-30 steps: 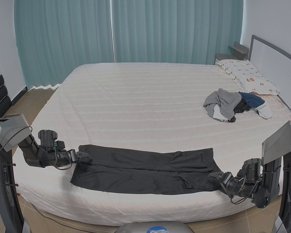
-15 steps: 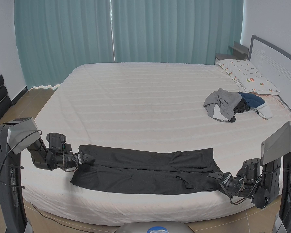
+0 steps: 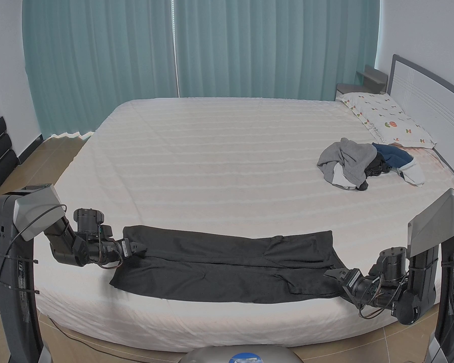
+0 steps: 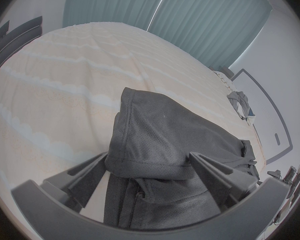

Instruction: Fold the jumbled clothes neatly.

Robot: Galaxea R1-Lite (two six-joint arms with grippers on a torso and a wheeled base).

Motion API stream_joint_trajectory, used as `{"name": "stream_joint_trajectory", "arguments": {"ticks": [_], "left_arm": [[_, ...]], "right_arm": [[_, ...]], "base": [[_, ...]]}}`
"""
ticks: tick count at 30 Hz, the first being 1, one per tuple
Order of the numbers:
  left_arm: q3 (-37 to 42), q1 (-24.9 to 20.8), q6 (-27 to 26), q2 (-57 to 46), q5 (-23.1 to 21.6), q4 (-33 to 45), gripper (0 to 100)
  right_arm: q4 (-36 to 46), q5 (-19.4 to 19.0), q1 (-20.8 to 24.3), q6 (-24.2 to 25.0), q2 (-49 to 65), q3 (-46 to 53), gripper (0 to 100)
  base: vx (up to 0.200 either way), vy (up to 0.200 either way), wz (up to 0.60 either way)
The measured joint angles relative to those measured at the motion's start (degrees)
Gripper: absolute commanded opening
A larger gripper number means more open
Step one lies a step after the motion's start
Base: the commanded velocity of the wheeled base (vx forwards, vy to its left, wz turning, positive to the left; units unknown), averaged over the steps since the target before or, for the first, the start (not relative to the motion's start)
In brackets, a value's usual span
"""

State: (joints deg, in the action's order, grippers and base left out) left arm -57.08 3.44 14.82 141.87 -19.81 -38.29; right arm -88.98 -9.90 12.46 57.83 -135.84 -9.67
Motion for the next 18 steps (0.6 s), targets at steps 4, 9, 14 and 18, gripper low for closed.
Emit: {"name": "stream_joint_trajectory", "arguments": {"ticks": [4,9,14,18], "left_arm": [[0.5,-0.2,-0.1,0.0,0.1,0.1,0],[1.3,-0.6,-0.2,-0.1,0.2,-0.9,0],[3.0,-0.5,0.1,-0.7,0.2,-3.4,0],[4.6,-0.5,0.5,-1.7,0.2,-6.2,0]], "right_arm": [[0.0,0.0,0.0,0.0,0.0,0.0,100],[0.0,0.0,0.0,0.0,0.0,0.0,100],[0.0,0.1,0.0,0.0,0.0,0.0,100],[0.0,0.1,0.0,0.0,0.0,0.0,100]], "base": [[0.000,0.000,0.00],[0.000,0.000,0.00],[0.000,0.000,0.00],[0.000,0.000,0.00]]}}
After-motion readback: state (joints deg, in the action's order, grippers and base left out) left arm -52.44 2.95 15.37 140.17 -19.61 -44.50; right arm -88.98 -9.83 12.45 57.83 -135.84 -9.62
